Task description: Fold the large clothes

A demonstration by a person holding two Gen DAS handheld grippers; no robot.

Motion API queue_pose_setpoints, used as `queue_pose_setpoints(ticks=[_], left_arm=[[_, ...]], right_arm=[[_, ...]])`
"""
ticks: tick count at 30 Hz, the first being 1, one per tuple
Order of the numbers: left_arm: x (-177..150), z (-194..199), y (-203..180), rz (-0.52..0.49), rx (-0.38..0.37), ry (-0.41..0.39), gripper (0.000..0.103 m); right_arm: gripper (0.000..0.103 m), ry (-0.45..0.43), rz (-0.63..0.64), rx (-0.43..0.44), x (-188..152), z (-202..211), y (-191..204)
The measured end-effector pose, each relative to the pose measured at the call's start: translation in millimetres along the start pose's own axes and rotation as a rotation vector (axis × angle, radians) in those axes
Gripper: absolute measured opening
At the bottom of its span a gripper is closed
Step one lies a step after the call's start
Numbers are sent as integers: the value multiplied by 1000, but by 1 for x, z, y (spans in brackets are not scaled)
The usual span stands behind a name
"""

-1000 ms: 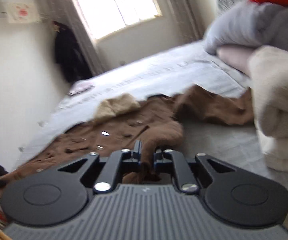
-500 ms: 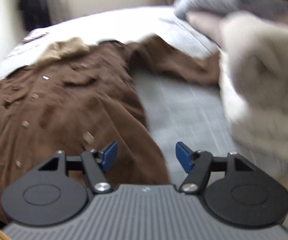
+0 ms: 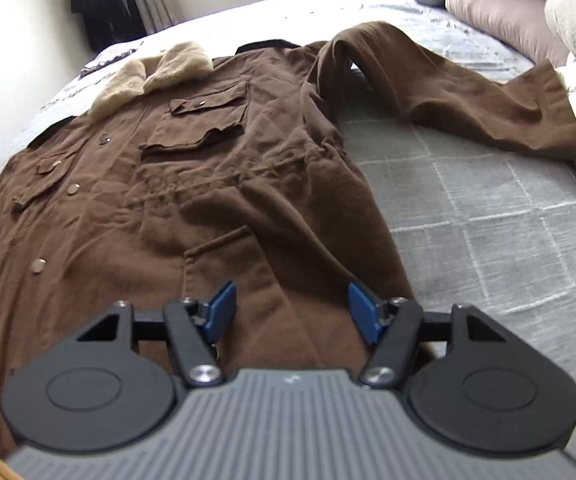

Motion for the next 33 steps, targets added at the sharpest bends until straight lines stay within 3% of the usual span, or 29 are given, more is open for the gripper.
queue_pose_setpoints(ticks=[1,3,4,8,13,18,25,26,27,30,31,33], left_arm=[[4,4,2,14,-2,19,75],[14,12,5,35,28,-3,84],[24,17,7,35,50,-34,88],[67,15,3,6,81,-149,100],[117,-19,-14,-75,104,-169,101],[153,-69,-26,-121,117,-152,101],[202,-146,-37,-184,109,-111,101],[213,-158,-39,-184,69,-105,101],[226,-173,-42,-162,20,-102,101],[262,-210,-50,-81,-60,-154,99],[273,-221,-55,-71,-81,-181,98],[295,-242,-68,-58,-114,-224,77]], right_arm=[[69,-10,-20,2,8,6,-6],[95,-77,-54,-41,32,16,-17],[99,-111,-66,-68,41,19,-23],[100,-162,-228,-250,73,10,-57],[100,-190,-393,-442,92,-27,-91],[100,-156,-599,-478,99,-72,-119],[99,-255,-598,-679,119,-104,-143],[89,-283,-573,-698,124,-108,-148],[58,-317,-533,-712,127,-112,-150],[10,-330,-472,-610,143,-109,-150],[10,-342,-439,-605,149,-104,-146],[9,-415,-336,-596,165,-84,-134]])
Point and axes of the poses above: each gripper's, at about its wrist camera, not at the fingertips, and z roughly against the way its jaws point, y to its left, x to its top, the point moved 4 cm from there along -z, roughly the way its jaws point, and after that the axes turned 4 degrees about -x, right-handed, at the moved point
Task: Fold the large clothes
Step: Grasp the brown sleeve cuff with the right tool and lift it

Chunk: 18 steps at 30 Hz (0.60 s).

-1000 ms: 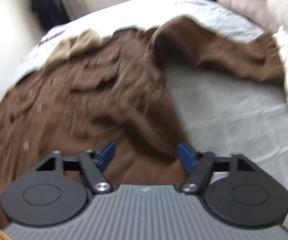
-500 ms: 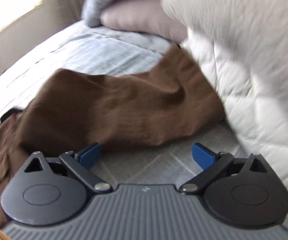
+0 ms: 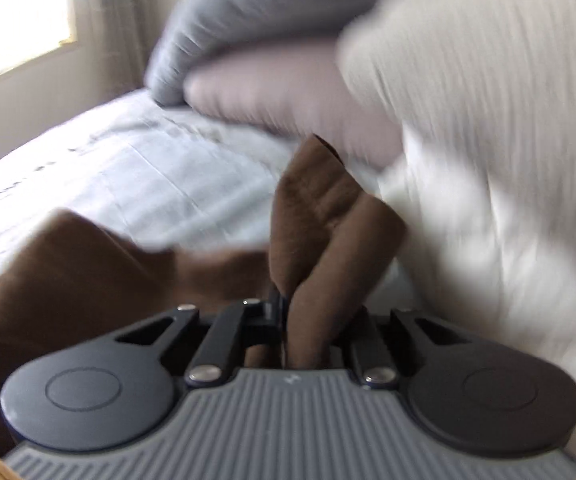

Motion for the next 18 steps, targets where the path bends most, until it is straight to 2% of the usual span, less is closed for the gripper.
queue_pose_setpoints(ticks=[2,5,8,11,14,18], left_arm=[[13,-23,-12,7,-37,-26,51],[27,-52,-30,12,-96,-56,34],[34,-87,-48,65,-156,-41,28],[29,-126,-72,115,-212,1,26],[19,-159,-93,129,-207,22,25],[27,-174,-114,25,-142,37,30]], right_arm=[[8,-99,57,23,26,21,4],[8,-219,92,39,62,46,-2],[8,-258,87,58,90,59,-13],[8,-248,100,84,102,59,-22],[8,-191,124,115,93,50,-19],[8,-148,180,105,84,31,-5]])
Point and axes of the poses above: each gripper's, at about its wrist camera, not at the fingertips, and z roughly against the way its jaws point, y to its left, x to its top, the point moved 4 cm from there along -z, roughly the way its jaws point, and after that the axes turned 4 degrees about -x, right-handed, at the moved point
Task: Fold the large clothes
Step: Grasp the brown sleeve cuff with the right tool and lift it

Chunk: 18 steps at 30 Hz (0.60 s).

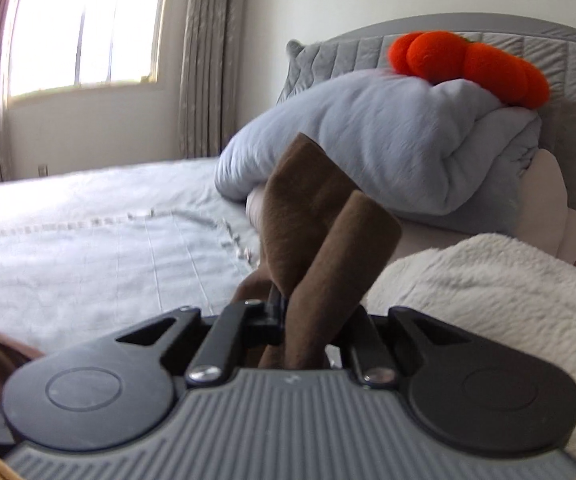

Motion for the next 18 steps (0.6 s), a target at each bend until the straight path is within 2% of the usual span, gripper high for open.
queue_pose_setpoints(ticks=[2,3,5,7,9,12,18], left_arm=[[2,12,-7,-42,11,34,40],[1,26,-7,-41,-7,47,44],[0,60,-3,-17,-37,39,68],[1,101,8,5,-60,5,87],[1,141,23,6,-56,-25,91],[-3,203,58,18,11,-62,97],[-28,316,147,126,115,-142,100]], right_arm=[[8,16,-9,56,7,6,7],[8,11,1,86,13,13,12],[8,0,42,158,26,34,28],[8,7,75,237,37,56,52],[8,12,108,317,48,79,81],[9,9,184,409,56,111,135],[10,60,324,604,39,162,264]])
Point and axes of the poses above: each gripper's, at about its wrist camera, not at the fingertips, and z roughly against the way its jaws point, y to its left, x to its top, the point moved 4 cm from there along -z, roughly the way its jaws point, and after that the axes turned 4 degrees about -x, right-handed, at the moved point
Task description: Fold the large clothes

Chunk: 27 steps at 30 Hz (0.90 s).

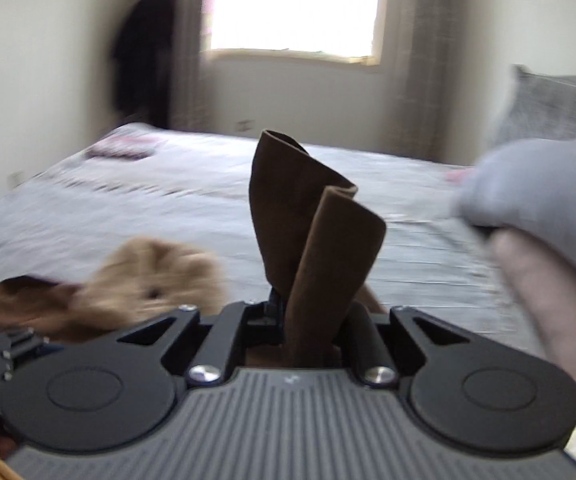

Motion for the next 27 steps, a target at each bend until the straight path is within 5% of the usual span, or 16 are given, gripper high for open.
queue_pose_setpoints(ticks=[7,9,10,13,18,21,25,27], left_arm=[[-12,61,91,168,43,-45,100],[-19,62,107,224,27,-44,100],[-23,61,113,250,23,-44,100],[-31,56,128,320,13,-42,100],[-33,24,126,377,-5,-10,97],[-30,-5,112,307,49,7,77],[-31,-39,105,202,217,55,21],[-27,-36,85,122,268,14,13]], right_arm=[[20,198,5,248,-36,-58,112],[41,296,-27,345,-57,-67,131],[43,323,-49,379,-63,-68,134],[51,317,-88,428,-59,-59,121],[60,277,-120,301,-52,-56,54],[60,274,-161,243,-69,-51,10],[61,247,-225,130,-91,-48,-53],[61,239,-233,68,-101,-49,-76]])
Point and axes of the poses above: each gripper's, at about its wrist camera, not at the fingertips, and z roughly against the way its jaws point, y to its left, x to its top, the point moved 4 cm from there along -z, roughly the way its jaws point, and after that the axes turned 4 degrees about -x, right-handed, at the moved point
